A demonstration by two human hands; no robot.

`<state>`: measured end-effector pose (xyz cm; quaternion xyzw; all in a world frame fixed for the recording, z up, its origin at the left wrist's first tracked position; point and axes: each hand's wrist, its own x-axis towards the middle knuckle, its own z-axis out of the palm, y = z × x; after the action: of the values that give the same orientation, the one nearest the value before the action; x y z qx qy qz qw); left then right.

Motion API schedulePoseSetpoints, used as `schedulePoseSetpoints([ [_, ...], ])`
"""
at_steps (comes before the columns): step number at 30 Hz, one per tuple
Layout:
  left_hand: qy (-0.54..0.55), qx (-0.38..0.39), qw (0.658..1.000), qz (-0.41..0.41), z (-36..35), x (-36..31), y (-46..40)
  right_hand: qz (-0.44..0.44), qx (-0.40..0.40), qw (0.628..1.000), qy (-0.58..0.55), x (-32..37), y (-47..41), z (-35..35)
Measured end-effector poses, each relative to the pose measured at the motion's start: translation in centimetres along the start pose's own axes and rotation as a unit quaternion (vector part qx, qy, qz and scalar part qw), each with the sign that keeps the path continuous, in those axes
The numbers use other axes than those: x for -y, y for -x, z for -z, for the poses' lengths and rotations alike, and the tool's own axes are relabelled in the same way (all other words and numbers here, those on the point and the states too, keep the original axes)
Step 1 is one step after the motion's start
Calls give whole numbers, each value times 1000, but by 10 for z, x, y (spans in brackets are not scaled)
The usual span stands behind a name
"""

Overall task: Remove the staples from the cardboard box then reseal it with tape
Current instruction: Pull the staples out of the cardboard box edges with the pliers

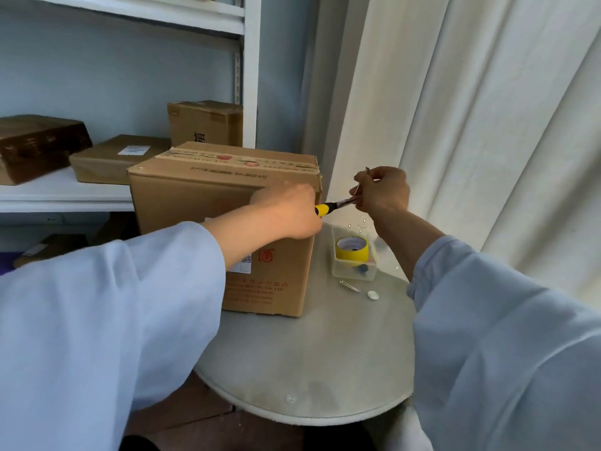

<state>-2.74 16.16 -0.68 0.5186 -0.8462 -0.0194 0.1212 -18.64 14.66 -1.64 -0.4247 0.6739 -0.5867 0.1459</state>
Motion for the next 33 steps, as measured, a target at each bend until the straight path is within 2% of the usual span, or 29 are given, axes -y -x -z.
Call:
schedulePoseSetpoints([
  [6, 95, 132, 987, 16, -33, -22, -13, -86, 39, 994, 61, -54, -7, 26],
  [8, 176, 208, 961, 51, -47, -23, -17, -119, 80, 984, 104, -78, -6, 32],
  [10, 228, 299, 921, 103, -60, -17, -20, -141, 137, 968, 158, -102, 1, 35],
  [12, 222, 368, 892, 143, -74, -9, -22, -160, 181, 948, 206, -129, 10, 32],
  [14, 218, 402, 874, 163, -91, -5, -24, -172, 195, 936, 238, -155, 14, 24],
  [20, 281, 412, 843, 200, -118, -10, -33, -155, 183, 918, 317, -211, 4, -2],
  [26, 275, 427, 836, 207, -132, -11, -39, -146, 148, 929, 305, -227, 2, -15],
  [30, 282, 418, 838, 206, -133, -8, -39, -140, 113, 947, 267, -223, -4, -12],
  [33, 287, 393, 855, 179, -126, -7, -38, -139, 97, 951, 260, -215, -5, -6],
])
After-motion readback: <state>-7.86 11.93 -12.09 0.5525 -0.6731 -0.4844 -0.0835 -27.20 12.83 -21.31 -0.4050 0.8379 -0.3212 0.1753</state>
